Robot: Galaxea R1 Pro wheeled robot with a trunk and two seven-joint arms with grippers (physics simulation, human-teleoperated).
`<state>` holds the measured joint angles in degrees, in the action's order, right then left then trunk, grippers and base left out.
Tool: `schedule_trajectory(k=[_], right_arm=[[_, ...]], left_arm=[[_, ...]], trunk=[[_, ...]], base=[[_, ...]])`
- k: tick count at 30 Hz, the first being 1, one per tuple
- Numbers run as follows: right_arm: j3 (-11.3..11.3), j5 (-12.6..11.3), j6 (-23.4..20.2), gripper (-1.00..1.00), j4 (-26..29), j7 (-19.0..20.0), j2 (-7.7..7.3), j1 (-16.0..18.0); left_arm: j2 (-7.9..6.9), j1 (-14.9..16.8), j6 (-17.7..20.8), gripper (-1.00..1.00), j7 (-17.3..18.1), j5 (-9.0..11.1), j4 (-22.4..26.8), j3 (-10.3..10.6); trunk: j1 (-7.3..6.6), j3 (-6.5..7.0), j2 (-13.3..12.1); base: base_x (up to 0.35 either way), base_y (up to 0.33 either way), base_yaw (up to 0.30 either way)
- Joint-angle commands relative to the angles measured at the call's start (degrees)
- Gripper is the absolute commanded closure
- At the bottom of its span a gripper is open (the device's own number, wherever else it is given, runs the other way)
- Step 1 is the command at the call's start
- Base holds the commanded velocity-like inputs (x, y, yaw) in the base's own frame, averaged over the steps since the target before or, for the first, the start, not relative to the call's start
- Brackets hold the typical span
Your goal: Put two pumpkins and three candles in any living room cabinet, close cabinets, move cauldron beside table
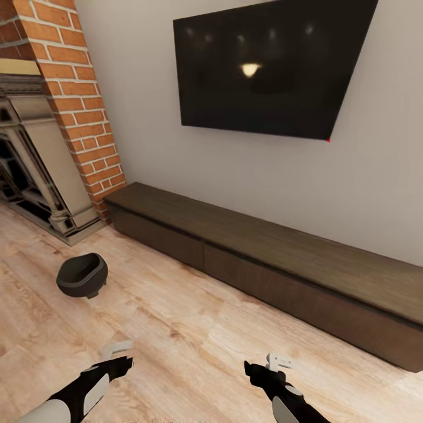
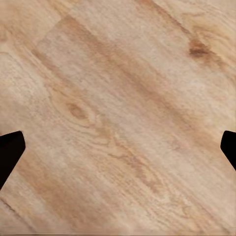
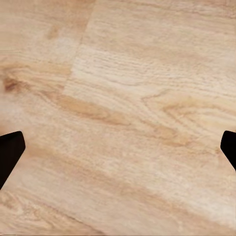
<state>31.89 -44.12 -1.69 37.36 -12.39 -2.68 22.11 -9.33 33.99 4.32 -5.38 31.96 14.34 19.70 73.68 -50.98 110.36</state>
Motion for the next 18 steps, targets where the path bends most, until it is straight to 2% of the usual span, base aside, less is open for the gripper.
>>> schedule_trajectory(k=[1, 4, 11, 18], right_arm=[[0.4, -0.3, -0.2, -1.00, 0.1, -0.5, -0.08, 0.0], [0.4, -0.3, -0.1, -1.00, 0.0, -0.5, -0.04, 0.0], [0.3, -0.2, 3.0, -1.00, -6.5, -0.4, 0.02, 0.0], [0.4, -0.3, 4.3, -1.00, -7.6, -0.4, 0.10, 0.0]], left_arm=[[-0.23, 0.0, 0.3, -1.00, -0.3, 0.5, 0.2, 0.5], [-0.46, 0.0, 0.3, -1.00, -0.4, 0.5, 0.2, 0.5], [-0.30, 0.0, 0.2, -1.00, -0.2, 0.3, 0.2, 0.5], [-0.30, 0.0, 0.2, -1.00, 0.0, 0.4, 0.3, 0.4]], trunk=[[-0.23, 0.06, -0.4], [-0.89, 0.38, -1.6], [-2.43, 1.12, -4.4], [-3.97, 1.86, -7.2]], base=[[0.000, 0.000, 0.201], [0.000, 0.000, 0.195], [0.000, 0.000, 0.192], [0.000, 0.000, 0.191]])
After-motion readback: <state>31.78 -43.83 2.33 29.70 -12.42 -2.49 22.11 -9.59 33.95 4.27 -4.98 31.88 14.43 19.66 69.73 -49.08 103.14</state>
